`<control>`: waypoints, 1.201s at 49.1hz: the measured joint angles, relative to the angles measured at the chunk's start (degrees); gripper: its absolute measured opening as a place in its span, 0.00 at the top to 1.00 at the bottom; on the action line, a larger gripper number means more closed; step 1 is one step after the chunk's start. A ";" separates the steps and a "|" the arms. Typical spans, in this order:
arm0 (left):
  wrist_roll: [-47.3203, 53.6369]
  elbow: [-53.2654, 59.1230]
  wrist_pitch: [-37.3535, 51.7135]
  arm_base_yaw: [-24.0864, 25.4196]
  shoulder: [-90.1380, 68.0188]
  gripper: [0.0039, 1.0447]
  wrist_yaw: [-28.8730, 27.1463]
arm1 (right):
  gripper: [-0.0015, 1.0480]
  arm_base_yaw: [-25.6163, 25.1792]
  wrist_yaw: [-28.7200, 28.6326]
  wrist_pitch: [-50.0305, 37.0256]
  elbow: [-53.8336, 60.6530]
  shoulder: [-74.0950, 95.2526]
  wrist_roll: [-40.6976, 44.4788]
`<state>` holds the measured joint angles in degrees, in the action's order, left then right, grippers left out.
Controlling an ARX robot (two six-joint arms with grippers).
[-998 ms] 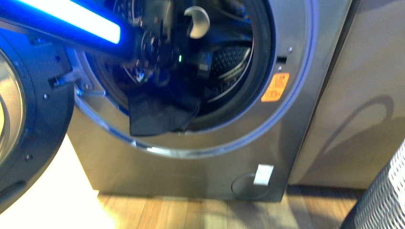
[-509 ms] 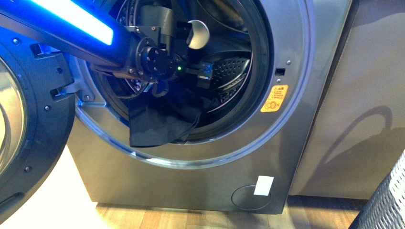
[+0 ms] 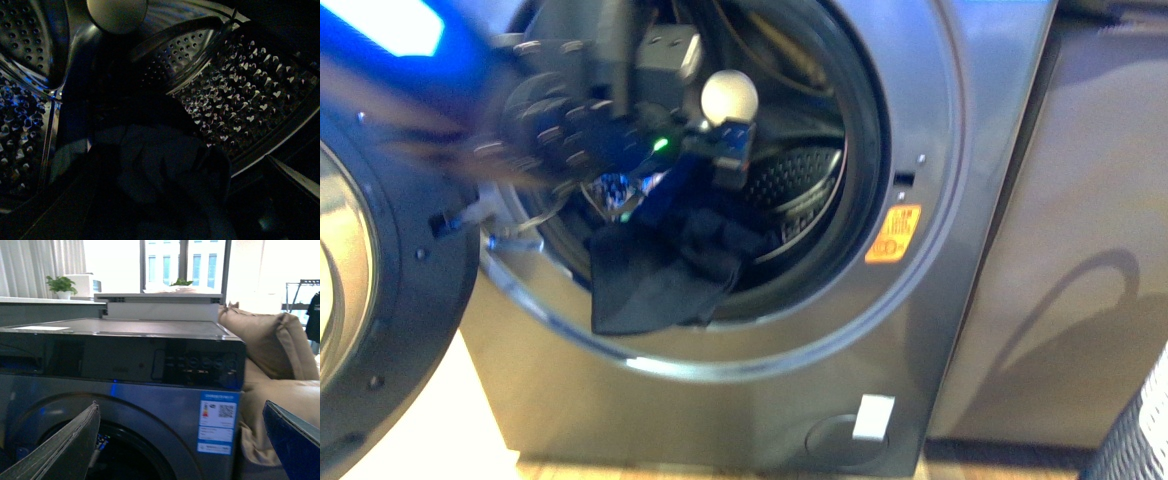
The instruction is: Put clothes into washing machine
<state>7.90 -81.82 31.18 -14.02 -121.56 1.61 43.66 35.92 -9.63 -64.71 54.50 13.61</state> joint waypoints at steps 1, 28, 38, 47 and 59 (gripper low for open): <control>-0.04 1.64 0.79 0.17 0.92 0.06 0.33 | 0.08 -0.61 0.66 0.81 1.25 -1.79 -0.33; -6.80 34.58 10.12 5.51 32.35 0.06 8.63 | 0.08 4.11 13.77 6.40 19.82 -16.98 -6.95; -8.44 46.05 9.11 6.51 49.48 0.06 12.79 | 0.08 2.29 15.45 10.14 23.34 -21.07 -9.46; -11.04 54.84 4.07 8.11 66.29 0.06 16.35 | 0.08 -3.34 11.76 12.94 25.11 -24.61 -12.31; -8.94 65.68 -20.65 7.98 95.21 0.46 -7.32 | 0.14 -15.28 -2.43 17.09 29.31 -30.08 -15.34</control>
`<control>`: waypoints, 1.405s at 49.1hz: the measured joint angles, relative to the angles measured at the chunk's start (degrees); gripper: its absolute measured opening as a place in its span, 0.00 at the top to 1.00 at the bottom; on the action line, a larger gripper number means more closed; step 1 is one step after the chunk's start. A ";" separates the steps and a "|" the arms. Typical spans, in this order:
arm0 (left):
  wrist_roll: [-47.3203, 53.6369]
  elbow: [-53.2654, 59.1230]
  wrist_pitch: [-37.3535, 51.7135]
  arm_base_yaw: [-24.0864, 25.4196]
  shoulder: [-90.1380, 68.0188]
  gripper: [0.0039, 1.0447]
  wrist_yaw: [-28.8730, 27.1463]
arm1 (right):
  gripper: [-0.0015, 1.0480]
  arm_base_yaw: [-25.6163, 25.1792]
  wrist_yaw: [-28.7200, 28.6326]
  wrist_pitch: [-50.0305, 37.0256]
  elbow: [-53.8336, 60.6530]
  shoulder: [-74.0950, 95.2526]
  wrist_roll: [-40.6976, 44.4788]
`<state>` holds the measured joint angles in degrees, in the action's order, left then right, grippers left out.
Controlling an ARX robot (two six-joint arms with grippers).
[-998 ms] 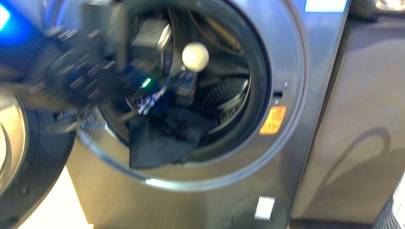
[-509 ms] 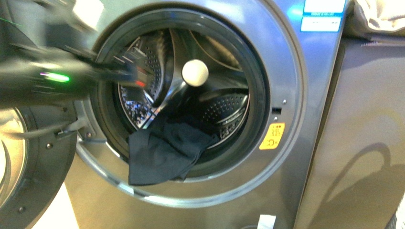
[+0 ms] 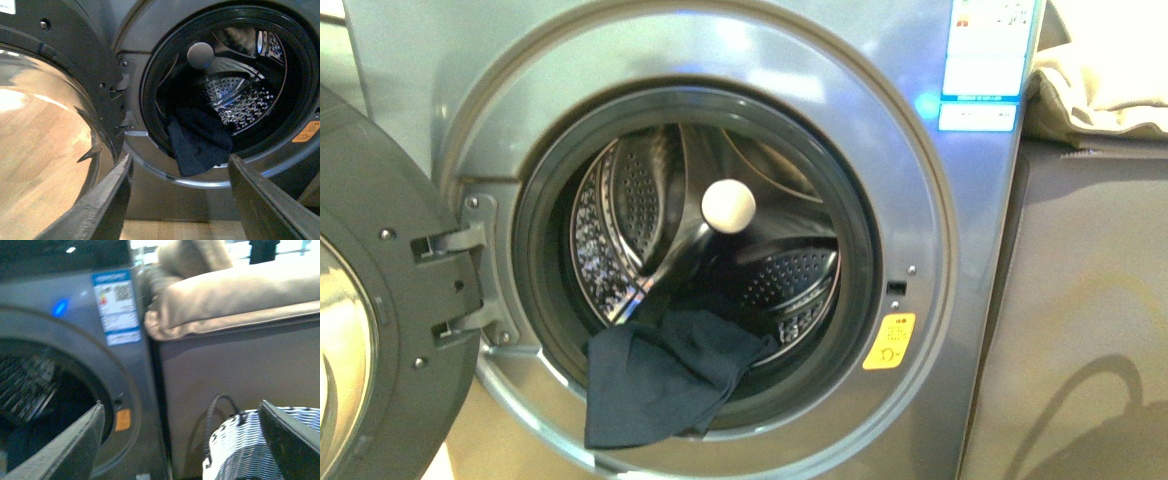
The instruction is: Put clothes into washing machine
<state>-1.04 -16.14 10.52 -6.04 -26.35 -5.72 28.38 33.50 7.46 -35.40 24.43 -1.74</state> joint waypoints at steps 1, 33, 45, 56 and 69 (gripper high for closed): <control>0.04 0.44 0.00 1.05 0.52 0.50 1.66 | 0.17 -1.22 -3.04 0.96 0.55 -0.59 0.26; 0.61 12.63 -1.14 5.90 13.57 0.97 5.70 | 0.98 -28.13 -33.24 -5.62 27.15 -17.70 1.70; 0.61 14.56 -10.03 5.90 23.10 0.97 5.70 | 0.98 -28.15 -33.29 -6.49 30.45 -20.06 1.68; 0.63 15.63 -10.49 5.90 26.03 0.97 5.70 | 0.98 -28.20 -33.35 -6.78 31.87 -21.31 1.70; 0.63 15.63 -10.49 5.90 26.10 0.97 5.70 | 0.98 -28.24 -33.35 -7.26 35.10 -24.09 1.68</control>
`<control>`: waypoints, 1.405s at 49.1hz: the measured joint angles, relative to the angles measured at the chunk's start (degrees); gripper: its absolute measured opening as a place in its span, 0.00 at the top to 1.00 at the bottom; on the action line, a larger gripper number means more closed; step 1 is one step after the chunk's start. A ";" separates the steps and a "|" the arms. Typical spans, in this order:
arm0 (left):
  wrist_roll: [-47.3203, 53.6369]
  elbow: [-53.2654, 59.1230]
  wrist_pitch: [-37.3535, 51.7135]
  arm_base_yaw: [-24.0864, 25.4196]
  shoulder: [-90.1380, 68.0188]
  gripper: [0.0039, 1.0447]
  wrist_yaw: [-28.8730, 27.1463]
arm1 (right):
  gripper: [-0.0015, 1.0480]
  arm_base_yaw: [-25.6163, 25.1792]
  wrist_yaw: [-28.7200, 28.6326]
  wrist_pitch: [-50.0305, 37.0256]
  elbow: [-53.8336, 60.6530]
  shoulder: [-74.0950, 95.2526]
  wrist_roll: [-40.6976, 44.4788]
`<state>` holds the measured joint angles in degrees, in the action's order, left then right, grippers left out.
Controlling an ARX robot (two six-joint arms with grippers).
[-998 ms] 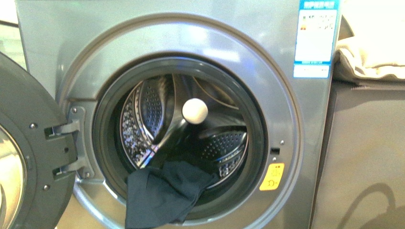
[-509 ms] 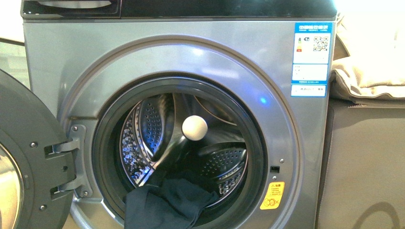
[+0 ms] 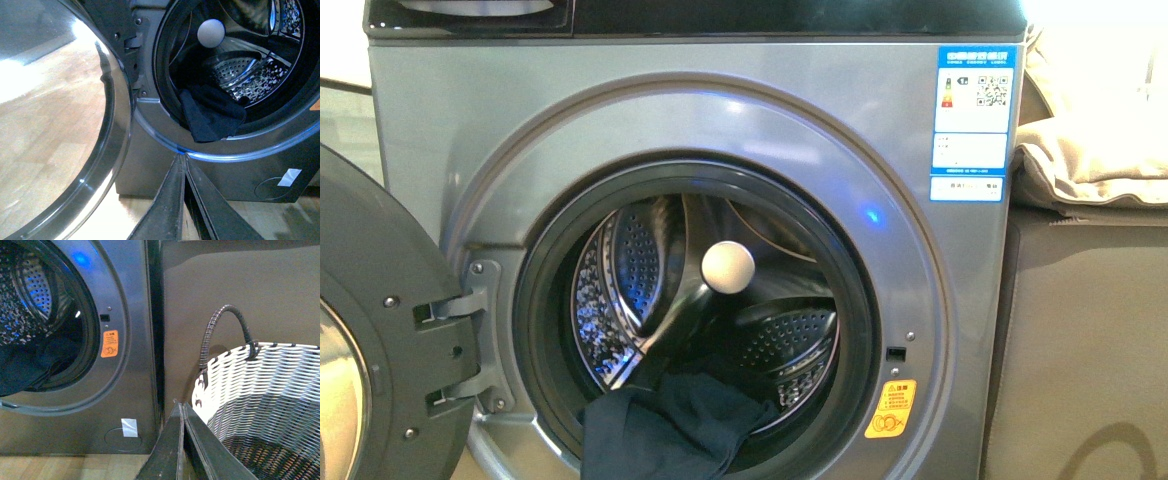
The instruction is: Put clothes into washing machine
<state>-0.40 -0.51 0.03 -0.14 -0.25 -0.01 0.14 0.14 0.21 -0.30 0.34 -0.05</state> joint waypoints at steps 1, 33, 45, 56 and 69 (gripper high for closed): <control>0.00 0.00 0.00 0.00 0.00 0.97 0.00 | 0.98 0.00 -0.02 0.00 0.00 -0.09 0.02; -0.02 0.00 0.00 0.00 0.00 0.85 0.00 | 0.97 0.00 0.00 0.00 0.00 -0.09 0.07; 0.00 0.00 0.00 0.00 0.00 0.33 0.00 | 0.47 0.00 -0.02 0.00 0.00 -0.09 0.07; 0.11 0.00 0.00 0.00 0.00 0.06 0.00 | 0.09 0.00 -0.02 0.00 0.00 -0.09 0.07; 0.13 0.00 0.00 0.00 0.00 0.06 0.00 | 0.07 0.00 -0.02 0.00 0.00 -0.09 0.02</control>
